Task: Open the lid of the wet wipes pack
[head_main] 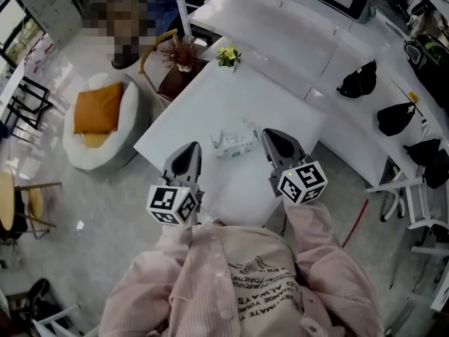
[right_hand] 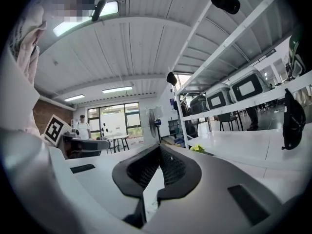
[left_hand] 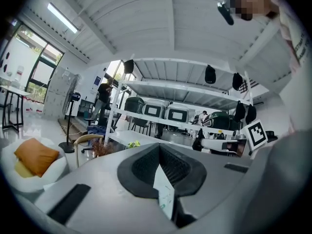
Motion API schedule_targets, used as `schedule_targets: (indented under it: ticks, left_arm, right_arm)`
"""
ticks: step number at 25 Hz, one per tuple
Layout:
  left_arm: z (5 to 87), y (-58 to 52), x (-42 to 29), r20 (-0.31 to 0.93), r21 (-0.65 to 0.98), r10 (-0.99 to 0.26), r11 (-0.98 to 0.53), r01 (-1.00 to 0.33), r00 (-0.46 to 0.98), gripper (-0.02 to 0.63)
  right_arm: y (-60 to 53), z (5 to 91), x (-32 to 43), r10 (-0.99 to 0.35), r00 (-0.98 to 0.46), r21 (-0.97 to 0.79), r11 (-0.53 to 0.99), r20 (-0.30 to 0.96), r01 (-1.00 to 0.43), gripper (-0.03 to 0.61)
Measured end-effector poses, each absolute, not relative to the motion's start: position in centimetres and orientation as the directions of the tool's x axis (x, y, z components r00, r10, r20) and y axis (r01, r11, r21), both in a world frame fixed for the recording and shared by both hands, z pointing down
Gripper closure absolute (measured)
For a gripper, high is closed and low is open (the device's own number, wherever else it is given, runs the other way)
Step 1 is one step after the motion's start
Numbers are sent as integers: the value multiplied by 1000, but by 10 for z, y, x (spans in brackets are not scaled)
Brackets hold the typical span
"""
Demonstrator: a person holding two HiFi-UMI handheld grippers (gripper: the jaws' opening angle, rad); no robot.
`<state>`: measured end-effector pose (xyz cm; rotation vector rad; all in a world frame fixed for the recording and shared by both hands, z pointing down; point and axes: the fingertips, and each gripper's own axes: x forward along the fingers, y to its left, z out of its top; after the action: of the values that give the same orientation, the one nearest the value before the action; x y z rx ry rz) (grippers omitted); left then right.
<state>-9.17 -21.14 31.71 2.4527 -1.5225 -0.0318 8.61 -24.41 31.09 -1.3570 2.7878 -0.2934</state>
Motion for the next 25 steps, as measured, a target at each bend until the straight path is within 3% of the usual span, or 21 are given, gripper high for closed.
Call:
schedule_targets:
  ticks: [10,25]
  left_arm:
    - [302,-207,-107,84,202,-910,-383,-902,405,615]
    - [297,-214,-118,85,160,-929,-345,-925,361,615]
  right_arm:
    - [-237,284,93,-801,-599,-166,591,-3,-790,578]
    - [-247,286,95,-806,-592,-156,584,3,-796,580]
